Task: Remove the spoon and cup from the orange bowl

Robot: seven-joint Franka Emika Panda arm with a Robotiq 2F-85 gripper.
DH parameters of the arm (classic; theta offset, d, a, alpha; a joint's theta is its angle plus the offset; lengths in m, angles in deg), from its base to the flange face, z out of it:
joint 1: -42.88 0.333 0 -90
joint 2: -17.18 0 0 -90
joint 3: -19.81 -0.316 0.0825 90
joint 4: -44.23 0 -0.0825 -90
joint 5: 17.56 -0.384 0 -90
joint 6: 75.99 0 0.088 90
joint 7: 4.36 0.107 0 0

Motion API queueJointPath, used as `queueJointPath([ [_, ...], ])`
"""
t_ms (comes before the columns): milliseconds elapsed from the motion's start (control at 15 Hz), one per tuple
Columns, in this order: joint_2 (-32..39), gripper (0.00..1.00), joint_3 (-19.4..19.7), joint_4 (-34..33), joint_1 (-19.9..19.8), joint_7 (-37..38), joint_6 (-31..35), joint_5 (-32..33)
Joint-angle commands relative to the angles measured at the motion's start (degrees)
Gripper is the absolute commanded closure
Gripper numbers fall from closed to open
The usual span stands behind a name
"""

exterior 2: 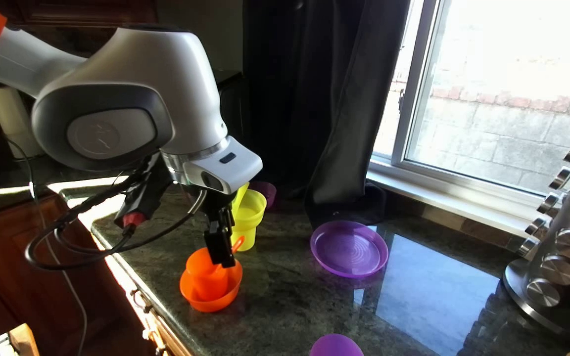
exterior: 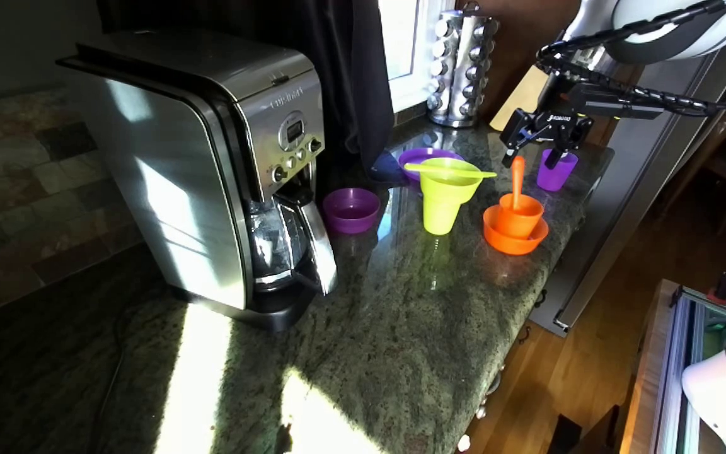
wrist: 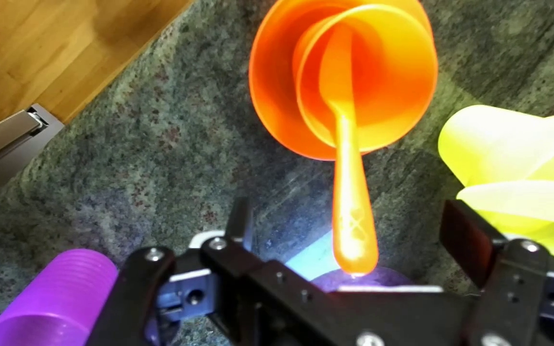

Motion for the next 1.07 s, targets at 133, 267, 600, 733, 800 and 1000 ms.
queueJointPath([
  [133, 3.2, 0.29, 0.8, -1.4, 1.0, 0.7, 1.0, -1.0],
  [267, 3.8, 0.44, 0.8, -1.7, 1.1, 0.7, 0.9, -1.0],
  [600, 4.8, 0.83, 0.9, -2.4, 1.4, 0.6, 0.8, -1.1],
  [733, 5.0, 0.98, 0.9, -2.6, 1.5, 0.6, 0.7, -1.1],
  [800, 5.1, 1.0, 0.9, -2.7, 1.5, 0.7, 0.6, -1.1],
  [1000, 4.4, 0.97, 0.9, -2.5, 1.7, 0.6, 0.9, -1.1],
])
